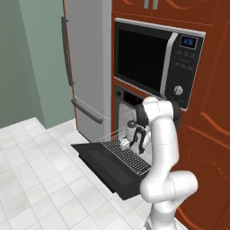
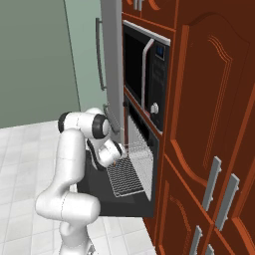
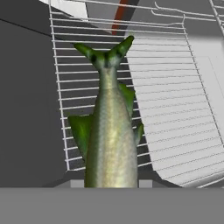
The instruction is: Place the fish on the bottom rack of the oven, and slide the tray back inside. Close the oven door.
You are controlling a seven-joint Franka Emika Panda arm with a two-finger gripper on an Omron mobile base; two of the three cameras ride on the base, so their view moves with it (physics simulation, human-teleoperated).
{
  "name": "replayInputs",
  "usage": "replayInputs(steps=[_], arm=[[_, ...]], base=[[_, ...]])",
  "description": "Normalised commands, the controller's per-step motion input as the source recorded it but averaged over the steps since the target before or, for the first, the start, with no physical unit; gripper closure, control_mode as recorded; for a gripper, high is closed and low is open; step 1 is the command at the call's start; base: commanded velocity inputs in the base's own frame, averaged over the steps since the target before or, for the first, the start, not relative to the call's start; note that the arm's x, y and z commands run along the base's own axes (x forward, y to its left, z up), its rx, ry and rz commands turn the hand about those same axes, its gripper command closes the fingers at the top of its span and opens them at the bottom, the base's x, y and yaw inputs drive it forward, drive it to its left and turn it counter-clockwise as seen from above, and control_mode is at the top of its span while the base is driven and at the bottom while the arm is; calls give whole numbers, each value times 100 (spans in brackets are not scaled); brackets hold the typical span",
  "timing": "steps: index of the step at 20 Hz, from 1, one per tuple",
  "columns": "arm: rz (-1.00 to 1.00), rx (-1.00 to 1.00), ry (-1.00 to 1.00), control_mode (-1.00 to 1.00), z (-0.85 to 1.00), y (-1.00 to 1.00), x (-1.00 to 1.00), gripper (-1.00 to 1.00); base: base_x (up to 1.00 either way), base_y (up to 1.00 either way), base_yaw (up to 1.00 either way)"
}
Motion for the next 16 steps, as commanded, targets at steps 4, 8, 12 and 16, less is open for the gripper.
replayInputs(steps=[4, 8, 12, 16], arm=[[-1, 0, 0, -100, -41, -4, 49, 100], [-1, 0, 0, -100, -42, -5, 51, 100], [-1, 0, 0, -100, -42, -12, 52, 100], [0, 0, 0, -100, -42, -25, 54, 100]], base=[[0, 0, 0], [0, 0, 0], [0, 0, 0], [0, 0, 0]])
